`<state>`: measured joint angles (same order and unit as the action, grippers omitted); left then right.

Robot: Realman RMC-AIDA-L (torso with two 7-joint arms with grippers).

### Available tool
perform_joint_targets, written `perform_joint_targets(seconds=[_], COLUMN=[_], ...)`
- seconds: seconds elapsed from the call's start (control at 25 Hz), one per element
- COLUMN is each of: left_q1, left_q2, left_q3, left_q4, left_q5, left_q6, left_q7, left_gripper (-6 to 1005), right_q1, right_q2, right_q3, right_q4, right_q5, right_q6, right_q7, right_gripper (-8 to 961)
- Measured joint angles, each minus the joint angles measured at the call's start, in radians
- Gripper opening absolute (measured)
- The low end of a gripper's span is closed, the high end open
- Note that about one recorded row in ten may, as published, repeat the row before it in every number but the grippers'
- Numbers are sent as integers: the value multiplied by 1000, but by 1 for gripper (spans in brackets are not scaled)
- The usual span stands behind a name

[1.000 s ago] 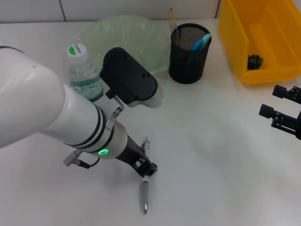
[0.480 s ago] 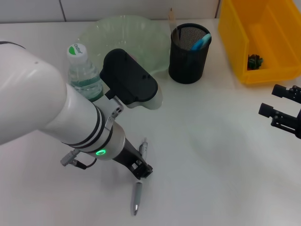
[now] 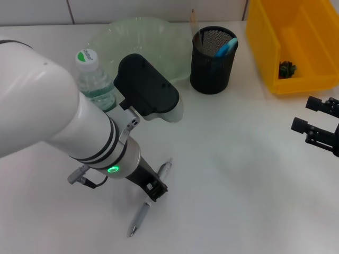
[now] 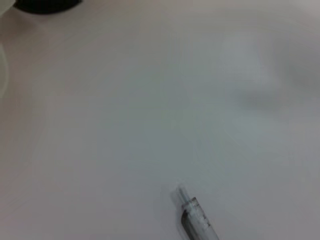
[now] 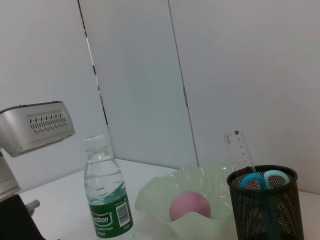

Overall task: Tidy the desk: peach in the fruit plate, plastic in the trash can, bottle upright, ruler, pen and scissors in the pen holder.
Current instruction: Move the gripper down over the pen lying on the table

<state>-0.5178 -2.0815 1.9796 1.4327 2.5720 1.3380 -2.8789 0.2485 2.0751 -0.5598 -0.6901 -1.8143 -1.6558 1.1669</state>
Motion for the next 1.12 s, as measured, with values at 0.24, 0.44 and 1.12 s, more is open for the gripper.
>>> perform_joint_targets(seconds=[0.24, 0.44, 1.12], left_q1=[-17, -49, -62], left_q2=[0, 0, 0], left_q3=[4, 8, 6], left_q4=[-8, -26, 13], left_q5=[1, -1, 1], left_q6=[6, 31, 45], left_q7=[1, 2, 12], left_gripper=[240, 221, 5], right_q1=[-2, -3, 2], right_q2=[0, 0, 0], right_q3=[0, 0, 1], right_q4=[-2, -3, -4], right_q5=[-1, -1, -1], right_q6=[-1, 0, 4], right_q7=[3, 6, 21], right_gripper=[693, 692, 691])
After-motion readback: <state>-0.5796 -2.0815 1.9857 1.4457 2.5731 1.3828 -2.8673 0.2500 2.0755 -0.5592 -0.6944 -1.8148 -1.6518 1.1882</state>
